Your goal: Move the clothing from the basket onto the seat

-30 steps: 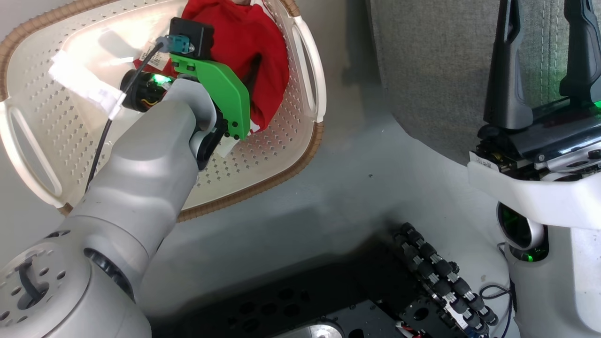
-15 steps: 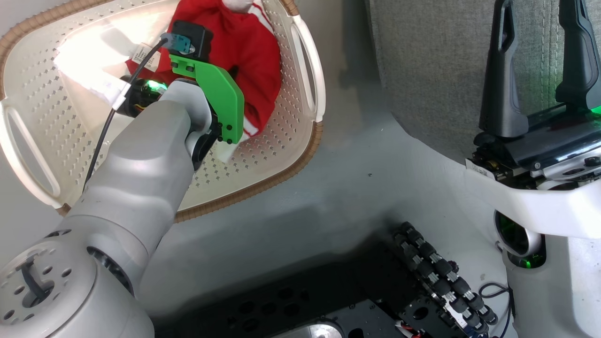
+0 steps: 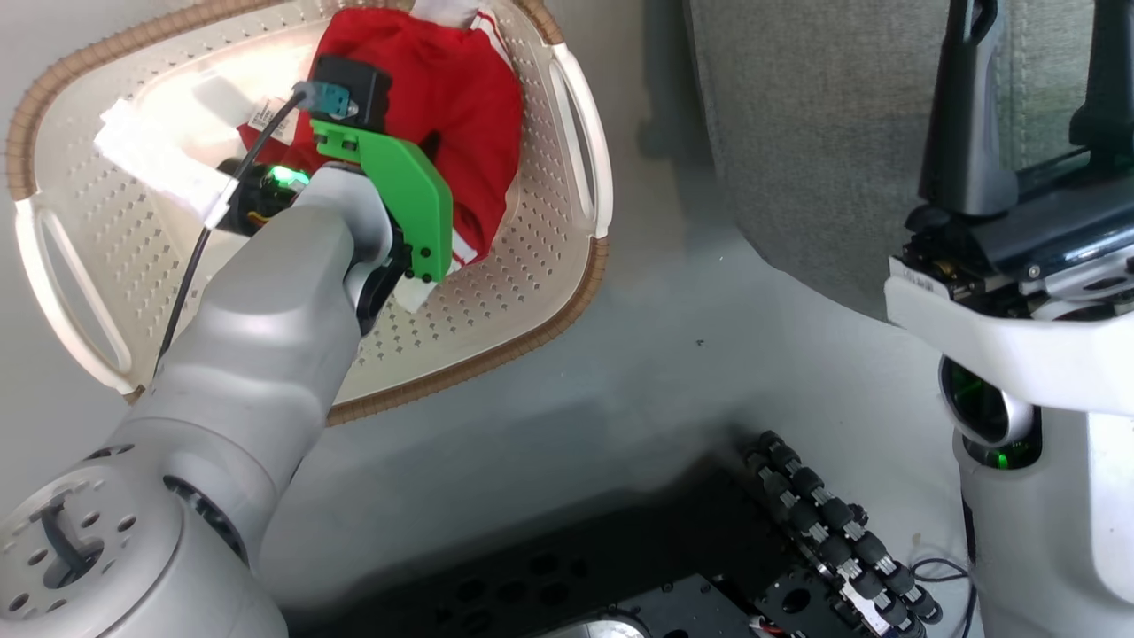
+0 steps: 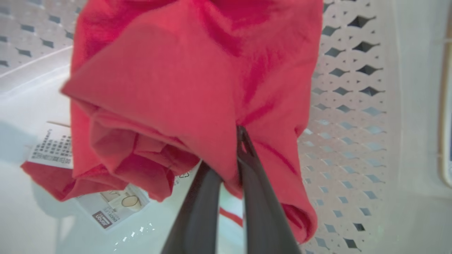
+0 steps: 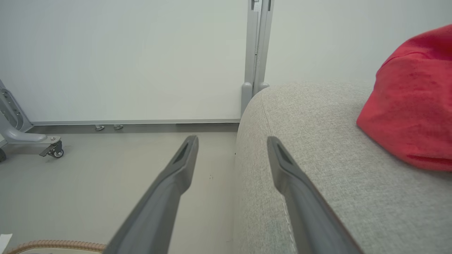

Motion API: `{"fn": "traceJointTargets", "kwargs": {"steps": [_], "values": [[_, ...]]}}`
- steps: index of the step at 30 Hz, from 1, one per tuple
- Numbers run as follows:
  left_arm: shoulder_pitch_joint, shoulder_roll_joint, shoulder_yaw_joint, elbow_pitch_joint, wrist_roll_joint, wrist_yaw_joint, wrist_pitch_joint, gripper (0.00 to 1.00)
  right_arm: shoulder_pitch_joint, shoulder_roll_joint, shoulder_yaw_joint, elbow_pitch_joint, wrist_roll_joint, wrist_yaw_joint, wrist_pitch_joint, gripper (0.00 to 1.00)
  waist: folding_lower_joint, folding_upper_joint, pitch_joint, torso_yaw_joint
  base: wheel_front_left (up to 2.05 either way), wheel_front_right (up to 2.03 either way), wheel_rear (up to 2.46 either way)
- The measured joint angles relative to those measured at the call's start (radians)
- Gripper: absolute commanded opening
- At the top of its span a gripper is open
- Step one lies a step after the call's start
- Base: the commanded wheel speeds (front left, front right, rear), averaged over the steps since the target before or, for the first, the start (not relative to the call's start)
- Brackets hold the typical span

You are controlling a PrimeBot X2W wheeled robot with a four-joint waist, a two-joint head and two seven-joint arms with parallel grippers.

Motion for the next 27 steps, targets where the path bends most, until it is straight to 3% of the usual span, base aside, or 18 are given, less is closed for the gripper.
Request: {"fn": "traceJointTargets", "kwargs": {"steps": [10,17,27], "values": [[0.119,0.029,0.007,-0.014,-0.033,0.000,-0.058,0.00,-0.018,0.001,-0.003,0.084,-0.003,0.000,0.000,1.00,0.0000,0.0000,-0.112,0.002,0.00,0.00,0.00],[0.255,0.036,0.049,-0.073,-0.114,0.000,-0.152,0.00,0.044,-0.009,0.016,0.156,0.007,0.000,0.000,1.00,-0.0001,0.0000,-0.262,0.017,0.00,0.00,0.00],[0.354,0.082,0.091,-0.197,-0.121,0.000,-0.225,0.00,0.151,-0.024,0.035,0.247,0.018,0.000,0.000,1.00,-0.0001,0.0000,-0.504,0.046,0.00,0.00,0.00]]}}
